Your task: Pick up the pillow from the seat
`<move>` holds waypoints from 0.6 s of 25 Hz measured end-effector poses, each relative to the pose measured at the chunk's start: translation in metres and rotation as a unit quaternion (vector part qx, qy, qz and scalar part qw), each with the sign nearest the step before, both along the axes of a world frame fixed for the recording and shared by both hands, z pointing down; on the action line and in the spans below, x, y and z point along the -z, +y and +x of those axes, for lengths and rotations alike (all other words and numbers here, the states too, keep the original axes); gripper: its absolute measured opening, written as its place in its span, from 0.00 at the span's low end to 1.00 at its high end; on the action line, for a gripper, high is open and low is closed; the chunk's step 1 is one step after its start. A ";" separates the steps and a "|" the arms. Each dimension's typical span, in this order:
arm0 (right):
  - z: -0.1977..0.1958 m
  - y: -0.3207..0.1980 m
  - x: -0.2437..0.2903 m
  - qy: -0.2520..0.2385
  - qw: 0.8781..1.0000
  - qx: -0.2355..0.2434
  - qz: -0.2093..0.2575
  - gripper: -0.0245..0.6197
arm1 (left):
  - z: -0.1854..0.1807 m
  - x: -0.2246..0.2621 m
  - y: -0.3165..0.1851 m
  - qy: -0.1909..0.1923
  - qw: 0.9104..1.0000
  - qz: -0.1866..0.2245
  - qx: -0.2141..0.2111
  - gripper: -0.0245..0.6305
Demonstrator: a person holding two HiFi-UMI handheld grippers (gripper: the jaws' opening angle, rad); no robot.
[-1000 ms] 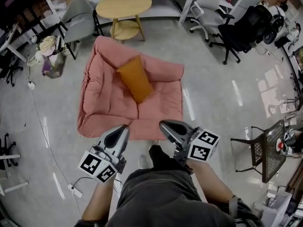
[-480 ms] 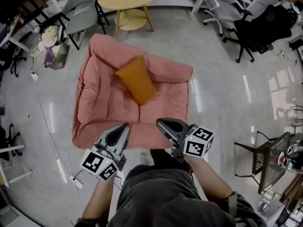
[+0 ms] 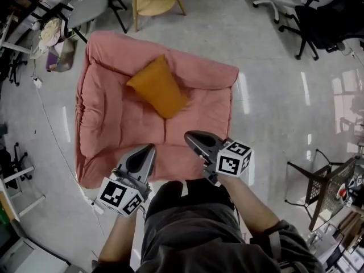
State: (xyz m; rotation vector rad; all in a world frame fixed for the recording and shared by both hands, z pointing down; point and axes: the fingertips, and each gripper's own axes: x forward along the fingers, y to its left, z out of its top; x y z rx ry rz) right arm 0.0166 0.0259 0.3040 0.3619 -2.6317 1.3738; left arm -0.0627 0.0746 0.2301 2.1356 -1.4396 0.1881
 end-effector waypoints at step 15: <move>-0.025 -0.057 -0.172 0.001 0.996 -0.041 -0.074 0.06 | -0.023 -0.142 -0.045 0.003 0.995 -0.090 -0.046 0.05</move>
